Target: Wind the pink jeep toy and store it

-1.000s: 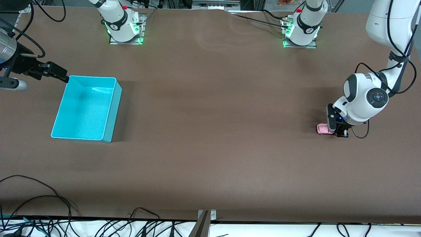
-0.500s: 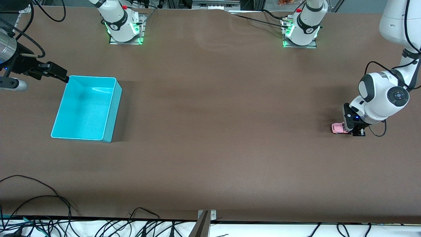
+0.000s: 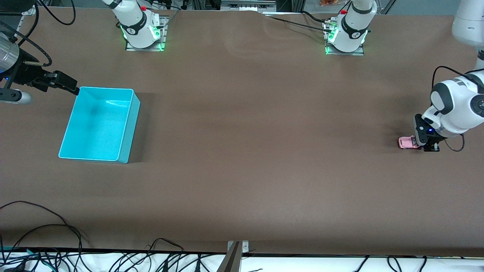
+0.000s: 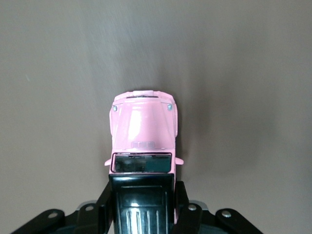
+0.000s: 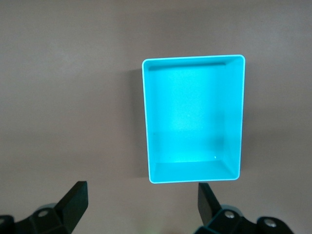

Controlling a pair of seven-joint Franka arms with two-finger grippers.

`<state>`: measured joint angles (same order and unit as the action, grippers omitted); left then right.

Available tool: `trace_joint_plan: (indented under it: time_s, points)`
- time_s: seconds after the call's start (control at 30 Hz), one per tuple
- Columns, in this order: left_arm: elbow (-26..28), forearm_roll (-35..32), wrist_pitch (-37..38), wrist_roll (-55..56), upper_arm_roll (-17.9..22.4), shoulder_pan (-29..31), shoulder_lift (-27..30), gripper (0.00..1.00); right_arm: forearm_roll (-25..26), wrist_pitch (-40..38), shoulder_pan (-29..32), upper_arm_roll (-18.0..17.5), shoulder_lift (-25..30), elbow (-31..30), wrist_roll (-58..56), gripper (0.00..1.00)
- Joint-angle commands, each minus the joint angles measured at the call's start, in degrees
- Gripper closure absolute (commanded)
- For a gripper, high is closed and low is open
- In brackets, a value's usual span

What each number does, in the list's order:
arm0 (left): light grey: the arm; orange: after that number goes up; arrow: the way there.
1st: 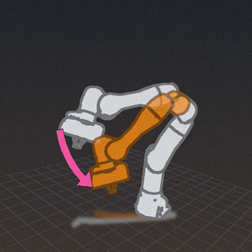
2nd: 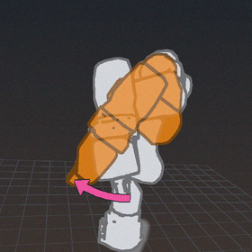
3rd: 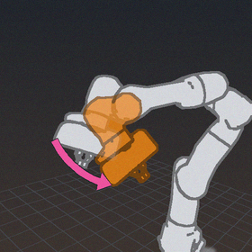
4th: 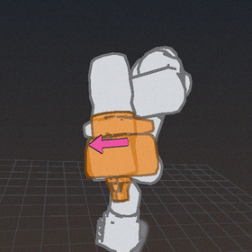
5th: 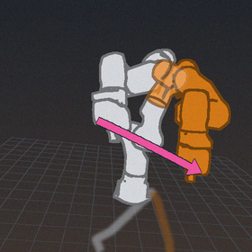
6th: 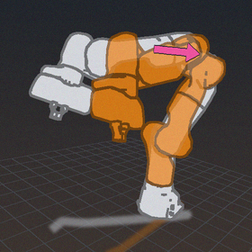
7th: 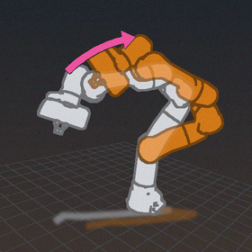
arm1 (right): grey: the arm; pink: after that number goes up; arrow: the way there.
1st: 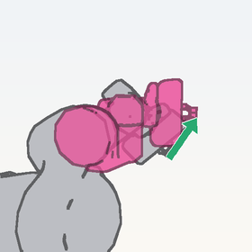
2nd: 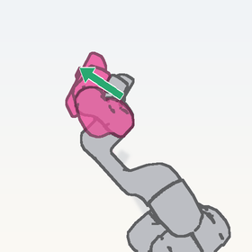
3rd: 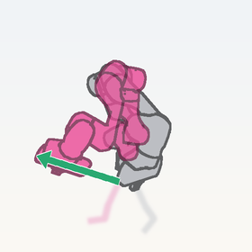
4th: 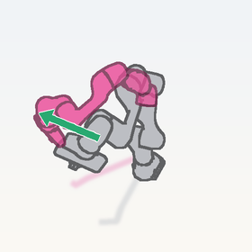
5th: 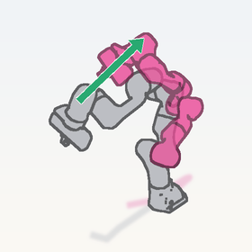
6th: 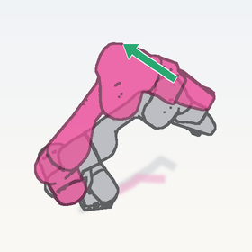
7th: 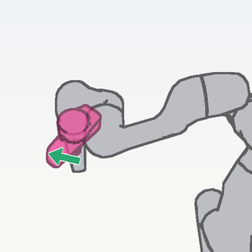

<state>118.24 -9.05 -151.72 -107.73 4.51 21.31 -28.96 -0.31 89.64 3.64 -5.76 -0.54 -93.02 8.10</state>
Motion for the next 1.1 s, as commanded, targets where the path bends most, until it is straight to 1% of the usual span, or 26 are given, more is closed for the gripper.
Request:
trace_joint_plan:
  time_s: [0.0, 0.2, 0.5, 0.6, 0.8, 0.93, 0.97, 1.0, 1.03, 1.07]
  points:
    - [-1.78, -0.44, 2.13, -4.93, 0.06, 4.26, -5.14, 0.86, -0.57, -0.35, 0.32, 0.05, 0.36, -0.23, -0.63, 0.0]
    - [-3.54, -0.27, 2.13, -7.84, 0.15, 5.76, -5.84, 0.86, -0.57, -0.35, 0.32, 0.05, 0.36, -0.23, -0.63, 0.0]
    - [-4.07, -0.27, 2.22, -9.42, 0.15, 6.02, -6.37, 0.85, -0.57, -0.35, 0.32, 0.05, 0.36, -0.23, -0.63, 0.0]
    - [-4.6, -0.62, 2.22, -9.69, 0.15, 7.07, -6.55, 0.84, -0.57, -0.35, 0.32, 0.05, 0.27, -0.23, -0.72, 0.0]
    - [-6.36, -0.45, 4.24, -11.36, 0.15, 7.6, -7.25, 0.83, -0.57, -0.35, 0.32, 0.05, 0.27, -0.23, -0.72, 0.0]
    - [-6.36, -0.36, 4.24, -11.53, 0.15, 7.6, -7.25, 0.81, -0.57, -0.35, 0.32, 0.05, 0.36, -0.23, -0.72, 0.0]
    - [-6.36, -0.36, 4.24, -11.53, 0.06, 7.52, -7.16, 0.79, -0.57, -0.35, 0.32, 0.05, 0.36, -0.23, -0.72, 0.0]
    - [-6.36, -0.27, 4.33, -11.53, 0.06, 7.52, -7.16, 0.71, -0.57, -0.35, 0.32, 0.05, 0.36, -0.23, -0.72, 0.0]
    - [-6.36, -0.18, 4.33, -11.45, -0.03, 7.52, -6.9, 0.51, -0.57, -0.35, 0.32, 0.05, 0.27, -0.23, -0.72, 0.0]
    - [-6.36, 0.08, 4.5, -11.36, -0.12, 7.52, -6.64, 0.17, -0.57, -0.35, 0.32, 0.05, 0.36, -0.23, -0.72, 0.0]
